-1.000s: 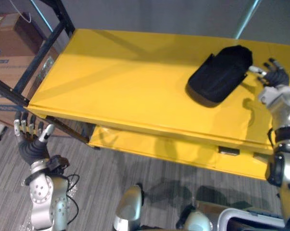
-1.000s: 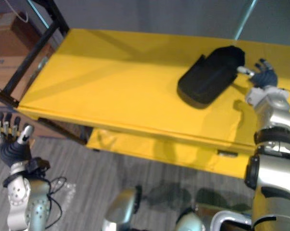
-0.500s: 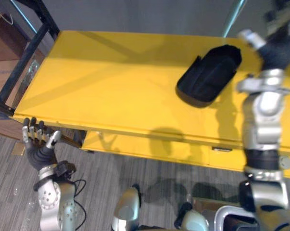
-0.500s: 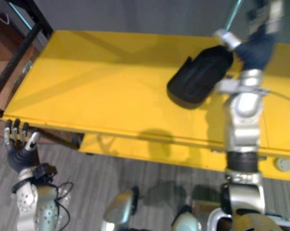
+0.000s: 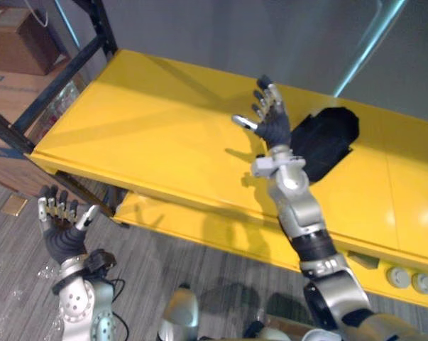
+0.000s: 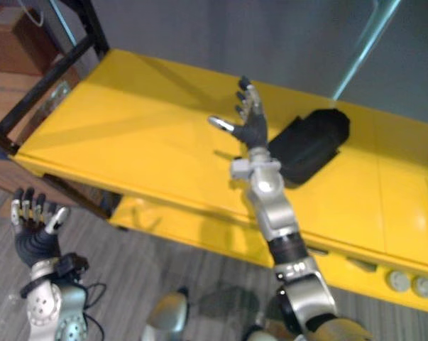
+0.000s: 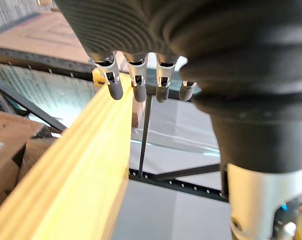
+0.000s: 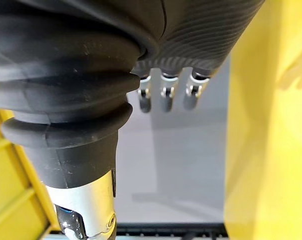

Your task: Walk over and take plastic housings, then place them on the shelf

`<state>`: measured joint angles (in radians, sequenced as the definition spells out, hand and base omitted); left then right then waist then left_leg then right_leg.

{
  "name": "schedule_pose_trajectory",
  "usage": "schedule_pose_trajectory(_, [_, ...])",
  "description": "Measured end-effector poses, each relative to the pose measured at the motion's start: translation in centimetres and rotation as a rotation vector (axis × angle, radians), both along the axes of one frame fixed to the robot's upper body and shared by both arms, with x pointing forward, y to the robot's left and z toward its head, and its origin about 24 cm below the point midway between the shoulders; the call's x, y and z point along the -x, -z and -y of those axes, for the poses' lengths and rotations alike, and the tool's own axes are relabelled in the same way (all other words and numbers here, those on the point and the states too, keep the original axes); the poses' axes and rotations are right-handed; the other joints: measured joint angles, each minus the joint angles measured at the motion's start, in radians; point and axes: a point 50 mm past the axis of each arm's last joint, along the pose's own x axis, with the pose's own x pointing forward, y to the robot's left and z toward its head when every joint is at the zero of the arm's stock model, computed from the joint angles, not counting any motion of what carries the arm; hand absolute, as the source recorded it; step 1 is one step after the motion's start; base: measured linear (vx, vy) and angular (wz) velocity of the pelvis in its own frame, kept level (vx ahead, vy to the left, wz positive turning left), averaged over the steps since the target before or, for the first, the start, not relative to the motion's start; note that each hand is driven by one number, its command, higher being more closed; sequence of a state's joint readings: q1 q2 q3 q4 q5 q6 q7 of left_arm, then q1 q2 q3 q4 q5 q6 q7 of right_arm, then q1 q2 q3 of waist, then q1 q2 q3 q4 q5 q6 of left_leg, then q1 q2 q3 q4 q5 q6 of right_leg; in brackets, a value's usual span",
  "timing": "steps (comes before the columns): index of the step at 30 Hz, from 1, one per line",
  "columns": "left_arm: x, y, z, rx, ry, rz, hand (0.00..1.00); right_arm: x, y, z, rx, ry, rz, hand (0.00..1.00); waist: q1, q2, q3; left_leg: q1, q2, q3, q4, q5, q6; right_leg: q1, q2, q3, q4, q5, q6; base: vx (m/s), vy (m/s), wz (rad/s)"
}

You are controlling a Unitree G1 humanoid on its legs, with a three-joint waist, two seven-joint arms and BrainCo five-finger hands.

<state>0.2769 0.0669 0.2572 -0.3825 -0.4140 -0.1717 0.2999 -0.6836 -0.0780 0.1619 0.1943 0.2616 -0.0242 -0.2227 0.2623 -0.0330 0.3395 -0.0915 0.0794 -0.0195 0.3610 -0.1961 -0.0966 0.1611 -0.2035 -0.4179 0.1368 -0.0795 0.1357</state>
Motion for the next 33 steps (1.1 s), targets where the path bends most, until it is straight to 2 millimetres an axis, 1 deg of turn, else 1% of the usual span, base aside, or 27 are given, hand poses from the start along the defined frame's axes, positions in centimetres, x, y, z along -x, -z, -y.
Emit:
schedule_pose_trajectory(2, [0.1, 0.1, 0.0, 0.001, -0.001, -0.004, 0.0, -0.5, 0.1, -0.9, -0.039, 0.009, -0.035, 0.0, 0.003, -0.003, -0.002, -0.001, -0.002, -0.005, 0.003, 0.0, 0.0, 0.012, 0.007, 0.0, -0.013, 0.005, -0.002, -0.03, 0.023, 0.08])
schedule_pose_trajectory(4, [0.1, 0.1, -0.1, -0.001, -0.002, -0.003, 0.0, -1.0, 0.1, -1.5, -0.086, 0.013, -0.074, 0.0, 0.004, -0.005, -0.005, -0.016, -0.002, -0.016, 0.015, 0.0, 0.0, 0.013, 0.013, 0.0, -0.025, 0.008, -0.003, -0.05, 0.036, 0.13])
schedule_pose_trajectory(6, [0.0, 0.0, 0.0, 0.0, 0.001, 0.003, 0.0, -1.6, 0.7, -1.6, -0.136, 0.033, -0.139, 0.0, 0.006, -0.004, -0.005, -0.034, -0.003, -0.03, 0.03, -0.001, 0.0, 0.013, 0.015, 0.0, -0.03, 0.01, -0.002, -0.05, 0.05, 0.17])
schedule_pose_trajectory(8, [0.0, 0.0, 0.0, 0.0, 0.001, 0.003, 0.0, -2.0, 1.8, -1.9, -0.169, 0.052, -0.206, 0.0, 0.013, -0.004, -0.005, -0.035, -0.002, -0.03, 0.032, -0.001, 0.0, 0.013, 0.017, 0.001, -0.031, 0.011, -0.001, -0.04, 0.04, 0.0])
schedule_pose_trajectory(10, [0.0, 0.0, 0.0, 0.004, -0.001, 0.002, 0.0, -2.2, 3.6, -2.3, -0.207, 0.099, -0.304, 0.0, 0.018, -0.003, -0.004, -0.038, -0.002, -0.031, 0.037, -0.001, 0.0, 0.013, 0.018, 0.003, -0.031, 0.012, 0.001, -0.05, 0.033, 0.0])
schedule_pose_trajectory(11, [0.0, 0.0, 0.1, 0.004, 0.001, 0.003, 0.0, -2.3, 3.9, -2.3, -0.214, 0.113, -0.322, 0.0, 0.02, -0.002, -0.004, -0.041, -0.002, -0.032, 0.041, -0.001, 0.0, 0.012, 0.018, 0.003, -0.031, 0.012, 0.001, -0.04, 0.039, 0.06])
schedule_pose_trajectory(13, [-0.1, 0.0, 0.2, 0.006, 0.005, 0.005, 0.0, -2.3, 4.5, -2.2, -0.258, 0.154, -0.366, 0.0, 0.023, 0.006, 0.0, -0.059, 0.002, -0.039, 0.059, -0.002, 0.0, 0.005, 0.023, 0.002, -0.028, 0.012, 0.002, -0.04, 0.036, 0.06])
schedule_pose_trajectory(16, [-0.1, 0.2, 0.4, 0.023, 0.004, 0.004, 0.0, -2.3, 4.9, -2.4, -0.293, 0.184, -0.397, 0.0, 0.023, 0.022, 0.01, -0.071, 0.01, -0.04, 0.07, -0.003, 0.001, -0.009, 0.022, 0.005, -0.013, 0.011, 0.001, -0.05, 0.044, -0.02])
schedule_pose_trajectory(17, [0.0, 0.3, 0.6, 0.038, 0.002, 0.003, 0.0, -2.2, 5.1, -2.5, -0.302, 0.191, -0.408, 0.0, 0.023, 0.028, 0.013, -0.069, 0.011, -0.038, 0.071, -0.003, 0.001, -0.013, 0.02, 0.006, -0.002, 0.005, -0.007, -0.05, 0.037, -0.05])
schedule_pose_trajectory(19, [-0.1, 0.5, 1.1, 0.049, 0.018, -0.003, 0.0, -2.1, 5.2, -2.5, -0.319, 0.211, -0.419, 0.0, 0.023, 0.035, 0.017, -0.07, 0.012, -0.035, 0.071, -0.003, 0.001, -0.024, 0.015, 0.008, 0.019, -0.004, -0.007, -0.04, 0.025, -0.03])
schedule_pose_trajectory(22, [0.0, 0.5, 1.3, 0.053, 0.026, -0.001, 0.0, -1.9, 5.7, -2.1, -0.358, 0.269, -0.442, 0.0, 0.022, 0.036, 0.018, -0.073, 0.012, -0.033, 0.07, -0.003, 0.001, -0.042, 0.006, 0.01, 0.053, -0.025, -0.009, 0.0, 0.0, 0.0])
schedule_pose_trajectory(25, [0.2, 0.5, 1.4, 0.056, 0.026, -0.002, 0.0, -1.9, 5.6, -1.4, -0.401, 0.339, -0.428, 0.0, 0.021, 0.037, 0.017, -0.086, 0.012, -0.032, 0.072, -0.002, -0.001, -0.069, -0.002, 0.012, 0.085, -0.038, -0.001, 0.0, 0.0, 0.0])
schedule_pose_trajectory(26, [0.2, 0.6, 1.8, 0.062, 0.041, -0.007, 0.0, -1.7, 5.7, -0.8, -0.43, 0.383, -0.419, 0.0, 0.02, 0.037, 0.017, -0.083, 0.01, -0.03, 0.072, -0.002, -0.001, -0.074, -0.008, 0.013, 0.101, -0.048, -0.004, 0.0, 0.0, 0.0])
schedule_pose_trajectory(27, [0.2, 0.6, 2.0, 0.065, 0.049, -0.008, 0.0, -1.7, 5.6, -0.6, -0.44, 0.401, -0.413, 0.0, 0.02, 0.037, 0.017, -0.082, 0.01, -0.03, 0.072, -0.002, -0.001, -0.074, -0.009, 0.013, 0.104, -0.05, -0.004, 0.0, 0.0, 0.0])
schedule_pose_trajectory(30, [0.0, 0.7, 2.6, 0.075, 0.072, -0.009, 0.0, -1.5, 5.4, -0.2, -0.443, 0.465, -0.383, 0.0, 0.018, 0.037, 0.017, -0.083, 0.01, -0.023, 0.072, -0.002, -0.002, -0.092, -0.016, 0.017, 0.127, -0.061, -0.004, 0.01, -0.019, -0.05])
schedule_pose_trajectory(31, [-0.1, 0.7, 2.8, 0.079, 0.083, -0.011, 0.0, -1.3, 5.4, 0.1, -0.45, 0.483, -0.376, 0.0, 0.013, 0.038, 0.018, -0.082, 0.008, -0.023, 0.072, -0.002, -0.002, -0.094, -0.021, 0.018, 0.138, -0.068, 0.0, 0.0, 0.0, 0.0])
schedule_pose_trajectory(33, [-0.1, 0.8, 3.0, 0.087, 0.086, -0.01, 0.0, -1.2, 5.4, 0.4, -0.436, 0.519, -0.365, 0.0, 0.005, 0.039, 0.018, -0.075, 0.008, -0.022, 0.07, -0.002, -0.002, -0.098, -0.025, 0.02, 0.155, -0.077, -0.005, -0.01, -0.008, -0.03])
